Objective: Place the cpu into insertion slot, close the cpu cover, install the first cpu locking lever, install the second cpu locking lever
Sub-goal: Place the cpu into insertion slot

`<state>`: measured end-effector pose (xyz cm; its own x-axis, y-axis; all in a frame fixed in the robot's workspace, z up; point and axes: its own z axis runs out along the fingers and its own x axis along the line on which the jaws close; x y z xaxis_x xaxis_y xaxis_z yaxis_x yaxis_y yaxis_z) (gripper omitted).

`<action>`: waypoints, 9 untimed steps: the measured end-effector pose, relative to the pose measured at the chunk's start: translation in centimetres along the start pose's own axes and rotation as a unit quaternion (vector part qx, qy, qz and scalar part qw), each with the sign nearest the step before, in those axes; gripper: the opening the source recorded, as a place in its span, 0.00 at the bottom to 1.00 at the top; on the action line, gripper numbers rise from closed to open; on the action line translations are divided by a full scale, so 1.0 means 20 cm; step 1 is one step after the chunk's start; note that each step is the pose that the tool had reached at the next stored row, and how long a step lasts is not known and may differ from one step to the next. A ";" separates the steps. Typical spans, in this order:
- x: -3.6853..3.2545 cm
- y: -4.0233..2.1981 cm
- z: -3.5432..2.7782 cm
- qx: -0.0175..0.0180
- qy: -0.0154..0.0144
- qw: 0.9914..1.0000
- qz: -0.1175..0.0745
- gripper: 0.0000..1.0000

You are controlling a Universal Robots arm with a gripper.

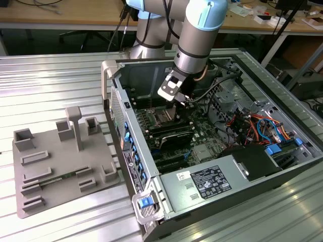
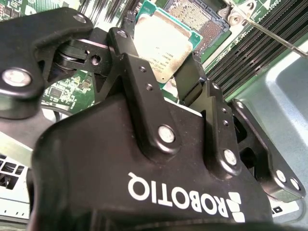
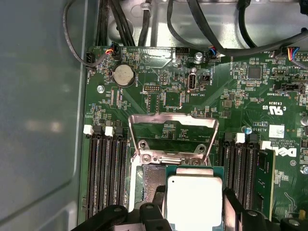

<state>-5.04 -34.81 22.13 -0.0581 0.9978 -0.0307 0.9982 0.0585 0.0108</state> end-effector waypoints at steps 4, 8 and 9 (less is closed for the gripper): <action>0.006 -0.014 0.002 0.000 0.000 1.000 0.000 0.55; 0.022 -0.015 0.003 0.000 0.000 1.000 0.000 0.55; 0.029 -0.016 0.004 0.000 0.000 1.000 0.000 0.55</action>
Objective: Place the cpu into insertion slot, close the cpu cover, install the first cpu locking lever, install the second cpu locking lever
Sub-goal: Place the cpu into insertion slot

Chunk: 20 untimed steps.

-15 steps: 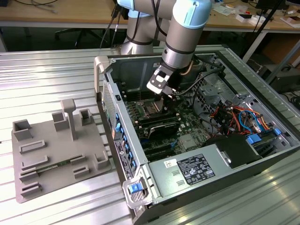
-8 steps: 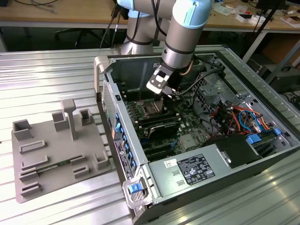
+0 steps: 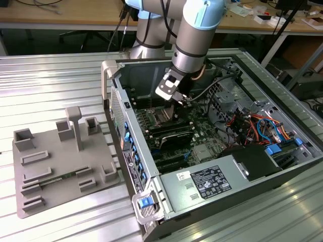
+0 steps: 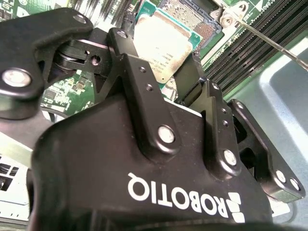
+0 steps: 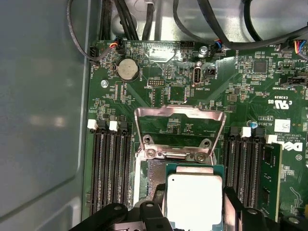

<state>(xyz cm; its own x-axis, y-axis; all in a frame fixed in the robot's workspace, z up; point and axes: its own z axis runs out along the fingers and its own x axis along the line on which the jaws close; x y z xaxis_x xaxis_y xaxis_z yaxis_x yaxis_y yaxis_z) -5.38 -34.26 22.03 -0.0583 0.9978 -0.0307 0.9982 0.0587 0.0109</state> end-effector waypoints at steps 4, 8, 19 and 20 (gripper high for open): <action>0.020 -0.003 0.010 0.000 0.000 1.000 0.000 0.55; 0.034 -0.012 0.023 0.000 0.000 1.000 0.000 0.55; 0.049 -0.019 0.065 0.000 0.000 1.000 0.003 0.55; 0.050 -0.020 0.068 0.000 0.000 1.000 0.004 0.55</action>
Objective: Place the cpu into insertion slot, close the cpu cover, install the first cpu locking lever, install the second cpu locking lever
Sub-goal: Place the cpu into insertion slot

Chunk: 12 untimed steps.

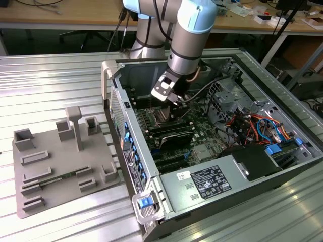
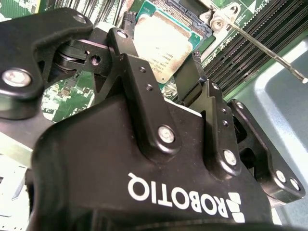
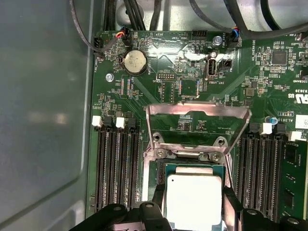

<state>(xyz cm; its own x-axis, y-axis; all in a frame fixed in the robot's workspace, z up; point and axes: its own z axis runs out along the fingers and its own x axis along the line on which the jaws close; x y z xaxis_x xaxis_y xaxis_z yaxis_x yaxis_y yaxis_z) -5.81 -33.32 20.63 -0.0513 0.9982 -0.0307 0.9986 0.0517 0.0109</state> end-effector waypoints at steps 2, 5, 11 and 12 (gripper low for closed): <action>0.004 0.000 0.003 0.000 0.000 1.000 0.001 0.55; 0.010 -0.005 0.003 0.000 0.000 1.000 0.002 0.55; 0.022 -0.007 0.016 0.000 0.000 1.000 0.002 0.55; 0.027 -0.007 0.023 0.000 0.000 1.000 0.002 0.55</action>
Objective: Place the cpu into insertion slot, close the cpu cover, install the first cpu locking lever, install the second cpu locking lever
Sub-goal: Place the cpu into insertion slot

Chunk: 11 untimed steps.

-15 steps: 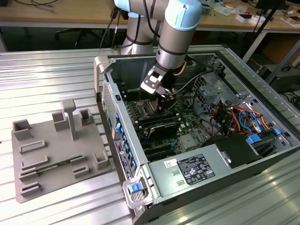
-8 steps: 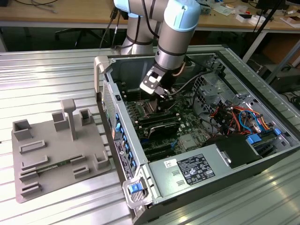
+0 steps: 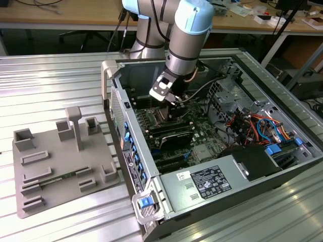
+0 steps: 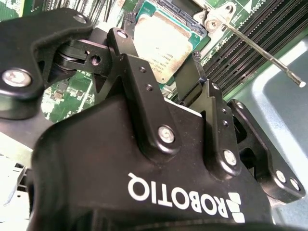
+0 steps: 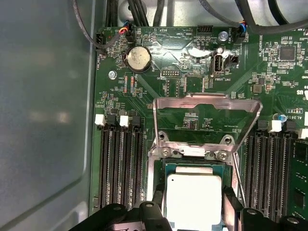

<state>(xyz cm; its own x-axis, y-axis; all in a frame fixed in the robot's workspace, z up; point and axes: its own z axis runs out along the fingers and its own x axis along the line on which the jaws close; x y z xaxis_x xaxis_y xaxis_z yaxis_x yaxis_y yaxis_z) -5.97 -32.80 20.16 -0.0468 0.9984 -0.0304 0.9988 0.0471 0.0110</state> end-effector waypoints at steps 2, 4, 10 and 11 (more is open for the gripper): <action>0.001 0.000 0.005 0.000 0.000 1.000 0.000 0.55; 0.001 -0.001 0.010 0.000 0.000 1.000 0.000 0.55; 0.002 -0.012 0.018 0.000 0.000 1.000 0.007 0.55; 0.002 -0.012 0.020 0.000 0.000 1.000 0.009 0.55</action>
<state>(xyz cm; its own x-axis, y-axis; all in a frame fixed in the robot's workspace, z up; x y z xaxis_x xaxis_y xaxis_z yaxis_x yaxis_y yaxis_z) -6.20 -32.78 19.76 -0.0283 0.9991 -0.0306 0.9995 0.0286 0.0107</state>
